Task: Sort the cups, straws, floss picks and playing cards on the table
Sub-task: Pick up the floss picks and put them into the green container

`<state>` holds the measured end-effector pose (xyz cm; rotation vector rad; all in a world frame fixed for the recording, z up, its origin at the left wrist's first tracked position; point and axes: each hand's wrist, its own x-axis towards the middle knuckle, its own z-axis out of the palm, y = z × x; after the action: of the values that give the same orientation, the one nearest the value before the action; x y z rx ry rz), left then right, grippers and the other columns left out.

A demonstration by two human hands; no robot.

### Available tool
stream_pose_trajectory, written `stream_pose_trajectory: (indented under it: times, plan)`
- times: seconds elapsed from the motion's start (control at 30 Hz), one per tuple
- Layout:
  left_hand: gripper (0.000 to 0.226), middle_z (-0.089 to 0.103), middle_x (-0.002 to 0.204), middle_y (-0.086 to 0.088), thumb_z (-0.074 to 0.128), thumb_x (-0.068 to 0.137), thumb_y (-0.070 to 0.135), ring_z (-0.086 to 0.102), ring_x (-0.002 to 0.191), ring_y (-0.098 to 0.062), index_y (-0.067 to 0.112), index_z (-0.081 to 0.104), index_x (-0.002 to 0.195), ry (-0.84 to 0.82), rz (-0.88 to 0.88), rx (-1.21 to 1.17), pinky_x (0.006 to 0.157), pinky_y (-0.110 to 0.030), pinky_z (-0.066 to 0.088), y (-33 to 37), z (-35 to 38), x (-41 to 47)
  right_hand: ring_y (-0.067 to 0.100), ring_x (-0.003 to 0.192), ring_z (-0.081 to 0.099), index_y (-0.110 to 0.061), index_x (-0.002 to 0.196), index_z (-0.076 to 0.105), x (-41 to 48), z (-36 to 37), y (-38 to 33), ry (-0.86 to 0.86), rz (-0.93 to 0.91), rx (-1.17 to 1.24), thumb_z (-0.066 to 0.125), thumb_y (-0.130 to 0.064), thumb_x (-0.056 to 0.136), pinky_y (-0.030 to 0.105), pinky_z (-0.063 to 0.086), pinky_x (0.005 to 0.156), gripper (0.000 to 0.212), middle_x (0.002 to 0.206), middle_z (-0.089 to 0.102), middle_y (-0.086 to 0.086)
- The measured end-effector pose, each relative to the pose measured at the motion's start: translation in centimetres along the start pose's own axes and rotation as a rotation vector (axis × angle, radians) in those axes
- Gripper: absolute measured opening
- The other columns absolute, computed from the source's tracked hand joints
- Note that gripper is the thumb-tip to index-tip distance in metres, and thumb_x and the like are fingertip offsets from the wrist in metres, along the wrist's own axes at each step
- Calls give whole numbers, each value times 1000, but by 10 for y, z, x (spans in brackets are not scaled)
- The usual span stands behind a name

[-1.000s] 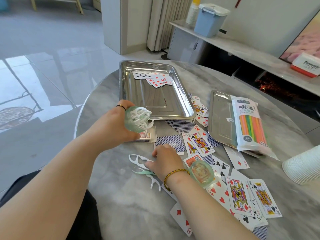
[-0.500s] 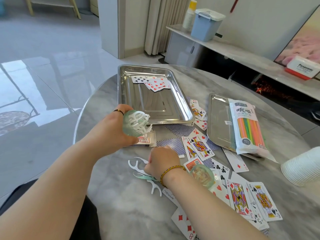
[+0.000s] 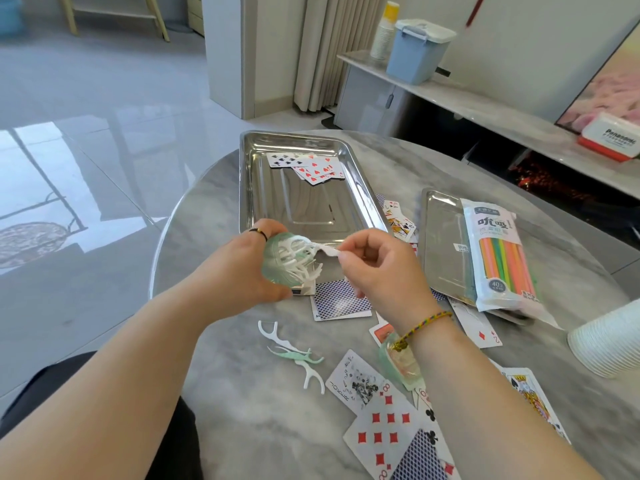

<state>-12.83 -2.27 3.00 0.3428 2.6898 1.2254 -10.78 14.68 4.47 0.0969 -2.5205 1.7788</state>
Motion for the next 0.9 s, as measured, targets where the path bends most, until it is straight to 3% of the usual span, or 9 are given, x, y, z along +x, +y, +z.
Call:
stream_pose_trajectory:
  times: [0.2, 0.27, 0.37, 0.5, 0.6, 0.67, 0.73, 0.83, 0.9]
  plan:
    - [62, 49, 86, 20, 79, 63, 12, 49, 77, 5, 31, 38, 104, 25, 68, -52, 63, -1, 38, 1, 1, 0, -2, 51, 48, -18, 64, 59, 10, 15, -12, -25, -66, -224, 60, -4, 80, 8, 37, 53, 22, 57, 51, -13]
    - [60, 49, 84, 20, 80, 62, 12, 49, 75, 6, 31, 39, 103, 38, 81, -60, 62, 0, 38, 2, 1, -1, 1, 56, 49, -11, 76, 67, 14, 22, -17, -54, -94, -332, 60, -7, 82, 9, 36, 56, 10, 58, 49, -17]
    - [61, 48, 81, 20, 79, 63, 10, 48, 72, 7, 29, 38, 103, 48, 81, -59, 61, 0, 37, 3, 1, -1, -1, 58, 47, -9, 94, 69, 20, 31, -21, -79, -165, -383, 62, -14, 83, 8, 34, 59, 14, 63, 46, -16]
    - [61, 45, 80, 19, 78, 67, 14, 46, 70, 6, 24, 38, 112, 68, -27, -13, 58, 0, 37, -6, -6, 1, -13, 62, 47, -8, 98, 67, 15, 34, -14, 51, -264, -309, 61, -9, 83, 4, 34, 62, 16, 70, 46, -19]
    - [62, 43, 78, 18, 75, 69, 13, 46, 69, -4, 19, 39, 119, 83, -113, -2, 53, -15, 35, -11, -10, 3, -2, 63, 48, -6, 91, 67, 5, 31, 6, 96, -152, -345, 59, -5, 83, 9, 36, 63, 11, 74, 58, -9]
    - [63, 42, 77, 17, 75, 70, 13, 46, 75, -14, 17, 39, 121, 102, -134, -4, 54, -21, 28, -12, -12, 3, 13, 79, 55, -5, 90, 67, -4, 36, 22, -86, -10, -483, 58, -9, 83, 23, 40, 73, 12, 91, 66, 7]
    - [63, 40, 76, 17, 75, 70, 14, 45, 77, -15, 17, 39, 122, 106, -148, 13, 56, -21, 28, -12, -12, 3, 21, 96, 57, -7, 93, 67, -14, 45, 35, -264, 122, -598, 58, -15, 84, 25, 41, 81, 16, 103, 64, 10]
    - [64, 39, 76, 18, 75, 70, 15, 43, 72, -11, 17, 38, 123, 101, -154, 22, 49, -17, 31, -11, -11, 3, 26, 101, 57, -10, 86, 66, -19, 61, 45, -351, 217, -720, 60, -20, 82, 28, 44, 83, 13, 98, 62, 13]
    - [65, 39, 76, 18, 75, 70, 15, 44, 74, -13, 17, 38, 123, 105, -151, 17, 52, -24, 27, -10, -10, 3, 29, 97, 57, -6, 82, 67, -16, 69, 49, -398, 237, -814, 60, -21, 81, 26, 45, 74, 17, 92, 63, 15]
